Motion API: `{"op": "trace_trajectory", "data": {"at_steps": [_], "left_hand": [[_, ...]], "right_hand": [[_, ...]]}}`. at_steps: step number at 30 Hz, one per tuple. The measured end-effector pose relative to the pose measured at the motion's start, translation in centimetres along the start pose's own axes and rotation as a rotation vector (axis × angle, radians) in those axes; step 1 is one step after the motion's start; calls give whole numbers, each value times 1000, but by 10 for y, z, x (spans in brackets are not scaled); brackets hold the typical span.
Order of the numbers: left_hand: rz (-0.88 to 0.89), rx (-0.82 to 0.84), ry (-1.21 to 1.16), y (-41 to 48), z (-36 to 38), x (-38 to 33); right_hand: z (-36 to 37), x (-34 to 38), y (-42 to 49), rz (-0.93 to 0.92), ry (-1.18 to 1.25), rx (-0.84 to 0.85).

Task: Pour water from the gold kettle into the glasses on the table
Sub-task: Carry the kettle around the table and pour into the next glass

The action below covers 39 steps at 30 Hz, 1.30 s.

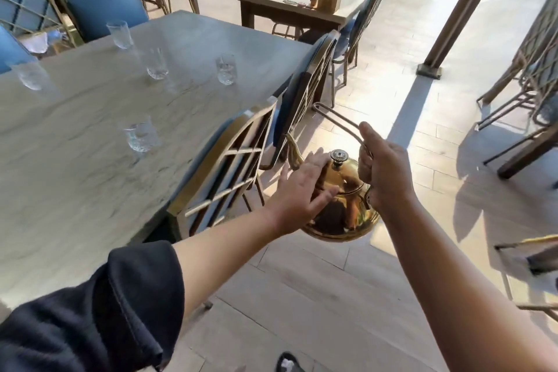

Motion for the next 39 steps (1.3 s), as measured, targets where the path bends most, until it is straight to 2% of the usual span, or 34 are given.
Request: {"op": "trace_trajectory", "data": {"at_steps": [12, 20, 28, 39], "left_hand": [[49, -35, 15, -159, -93, 12], [-6, -125, 46, -253, -160, 61], [-114, -266, 63, -280, -212, 136], [-177, -335, 83, -234, -298, 252]], "right_hand": [[82, -2, -162, -14, 42, -16], [172, -21, -236, 65, 64, 46], [273, -43, -244, 111, 80, 177], [418, -61, -177, 128, 121, 261]]}}
Point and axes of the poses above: each hand's wrist, its own y-axis towards the middle knuckle, its own z-axis out of the palm, x = y × z, the point moved 1 cm from there along y, towards the middle knuckle, and after that the axes turned 7 degrees about -x, right-handed, at the moved point
